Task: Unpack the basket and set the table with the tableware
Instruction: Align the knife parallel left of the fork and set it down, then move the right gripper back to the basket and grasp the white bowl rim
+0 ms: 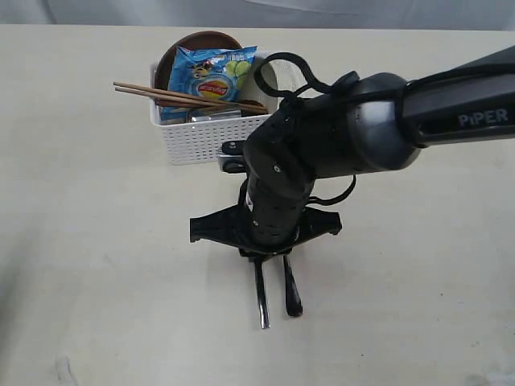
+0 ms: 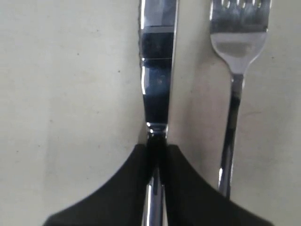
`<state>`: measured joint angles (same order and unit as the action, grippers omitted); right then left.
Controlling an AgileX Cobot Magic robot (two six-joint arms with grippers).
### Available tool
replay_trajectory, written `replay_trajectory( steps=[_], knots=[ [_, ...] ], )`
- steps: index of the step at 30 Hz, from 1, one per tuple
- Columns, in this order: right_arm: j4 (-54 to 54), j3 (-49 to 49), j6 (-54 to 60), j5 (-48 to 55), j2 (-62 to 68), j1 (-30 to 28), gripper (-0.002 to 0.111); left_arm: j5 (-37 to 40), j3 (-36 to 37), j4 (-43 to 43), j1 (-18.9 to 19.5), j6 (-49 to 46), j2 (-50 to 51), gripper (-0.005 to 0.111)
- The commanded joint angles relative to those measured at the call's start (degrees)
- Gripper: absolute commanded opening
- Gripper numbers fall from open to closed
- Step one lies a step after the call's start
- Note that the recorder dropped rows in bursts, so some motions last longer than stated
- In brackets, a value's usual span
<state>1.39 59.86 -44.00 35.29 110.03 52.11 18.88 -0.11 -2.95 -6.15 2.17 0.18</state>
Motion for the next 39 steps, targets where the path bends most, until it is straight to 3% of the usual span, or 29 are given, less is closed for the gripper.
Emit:
replay_trajectory(
  steps=[1,9,10,11,12,13,14,16,22,25,30,34,39],
  knots=[
    [1.7,-0.4,0.3,-0.2,0.2,0.0,0.000,-0.6,0.1,0.1,-0.4,-0.1,-0.2,0.000],
    [1.4,-0.4,-0.3,-0.3,0.2,0.0,0.001,-0.6,0.1,0.1,-0.4,-0.1,-0.2,0.000],
    [1.4,-0.4,-0.3,-0.3,0.2,0.0,0.005,-0.6,0.1,0.1,-0.4,-0.1,-0.2,0.000],
    [1.4,-0.4,-0.3,-0.3,0.0,0.0,0.019,-0.6,0.1,0.1,-0.4,-0.1,-0.2,0.000],
    [1.4,-0.4,-0.3,-0.3,-0.3,0.0,0.025,-0.6,0.1,0.1,-0.4,-0.1,-0.2,0.000],
    [1.4,-0.4,-0.2,-0.3,-1.1,0.0,0.042,-0.6,0.1,0.1,-0.4,-0.1,-0.2,0.000],
    [1.4,-0.3,-0.2,-0.3,-1.5,0.0,0.045,-0.6,0.1,0.1,-0.4,-0.1,-0.2,0.000],
    [1.4,1.0,1.9,-0.3,-3.3,0.0,0.045,-0.6,0.1,0.1,-0.4,-0.1,-0.2,0.000],
    [2.5,13.8,14.0,-0.2,-8.6,0.0,0.028,-0.6,0.1,0.1,-0.4,-0.1,-0.2,0.000],
    [9.8,23.3,14.1,3.3,-4.8,0.0,0.031,-0.6,0.1,0.1,-0.4,-0.1,-0.2,0.000],
    [19.3,35.9,16.8,12.7,3.6,0.0,0.048,-0.6,0.1,0.1,-0.4,-0.1,-0.2,0.000],
    [27.3,43.9,14.2,23.3,8.7,-0.5,0.046,-0.6,0.1,0.1,-0.4,-0.1,-0.2,0.000],
    [25.0,48.7,13.5,30.2,9.6,-5.6,0.046,-0.6,0.1,0.1,-0.4,-0.1,-0.2,0.000]
  ],
)
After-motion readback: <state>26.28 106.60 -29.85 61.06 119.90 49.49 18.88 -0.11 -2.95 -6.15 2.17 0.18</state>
